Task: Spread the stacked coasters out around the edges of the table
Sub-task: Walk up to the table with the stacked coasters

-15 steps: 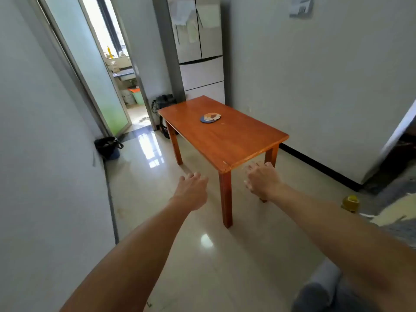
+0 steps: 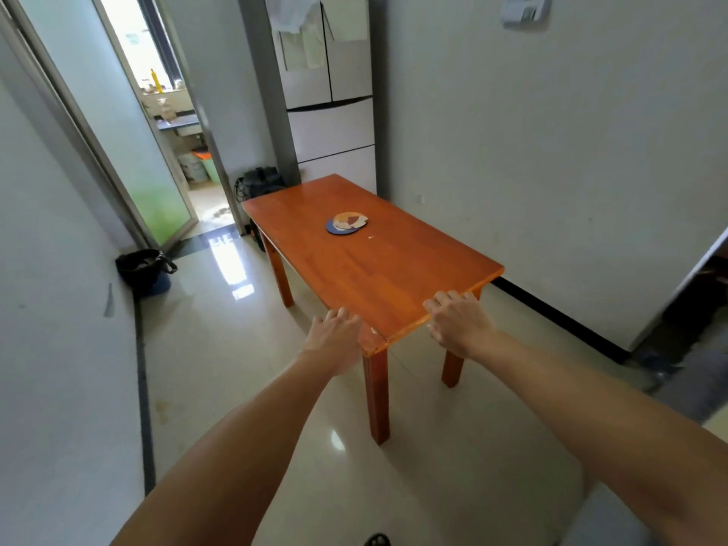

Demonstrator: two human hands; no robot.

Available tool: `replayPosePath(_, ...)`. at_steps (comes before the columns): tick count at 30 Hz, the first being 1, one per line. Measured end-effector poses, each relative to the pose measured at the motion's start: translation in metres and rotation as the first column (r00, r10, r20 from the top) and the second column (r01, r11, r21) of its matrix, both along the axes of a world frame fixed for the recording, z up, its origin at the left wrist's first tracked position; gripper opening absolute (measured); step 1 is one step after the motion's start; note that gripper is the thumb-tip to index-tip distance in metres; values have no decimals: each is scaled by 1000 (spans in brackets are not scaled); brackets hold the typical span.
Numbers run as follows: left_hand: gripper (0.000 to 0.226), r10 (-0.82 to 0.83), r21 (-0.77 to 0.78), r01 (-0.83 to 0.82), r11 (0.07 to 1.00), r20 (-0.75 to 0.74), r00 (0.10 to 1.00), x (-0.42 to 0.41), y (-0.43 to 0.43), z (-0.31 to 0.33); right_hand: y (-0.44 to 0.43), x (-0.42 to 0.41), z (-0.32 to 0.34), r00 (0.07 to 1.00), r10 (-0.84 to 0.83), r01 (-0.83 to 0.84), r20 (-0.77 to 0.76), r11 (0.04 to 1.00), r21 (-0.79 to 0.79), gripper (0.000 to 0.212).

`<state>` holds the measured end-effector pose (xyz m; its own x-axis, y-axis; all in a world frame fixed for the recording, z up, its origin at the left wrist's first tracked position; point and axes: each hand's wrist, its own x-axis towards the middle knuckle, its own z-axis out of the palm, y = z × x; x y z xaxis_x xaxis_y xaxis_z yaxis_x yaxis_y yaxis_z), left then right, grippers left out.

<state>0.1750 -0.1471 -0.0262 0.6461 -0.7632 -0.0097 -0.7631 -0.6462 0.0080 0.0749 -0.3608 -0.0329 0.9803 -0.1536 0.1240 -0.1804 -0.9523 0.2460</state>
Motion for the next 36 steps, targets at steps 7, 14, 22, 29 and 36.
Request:
replayPosePath(7, 30, -34, 49, 36, 998, -39, 999, 112, -84, 2, -74, 90, 8, 996, -87, 87, -3, 996, 7, 40)
replayPosePath(14, 28, -91, 42, 95, 995, -97, 991, 187, -164, -22, -149, 145, -1, 987, -146, 148, -62, 989, 29, 41)
replayPosePath(22, 37, 34, 153, -7, 988, -176, 984, 276, -244, -61, -248, 243, -49, 987, -65, 77, -145, 994, 79, 45)
replayPosePath(29, 41, 267, 193, -224, 955, -241, 933, 347, -322, -90, -351, 356, -82, 966, 54, -19, -253, 990, 141, 44)
replayPosePath(36, 47, 425, 215, -377, 901, -259, 867, 384, -337, -115, -389, 459, -100, 927, 175, -116, -333, 975, 190, 44)
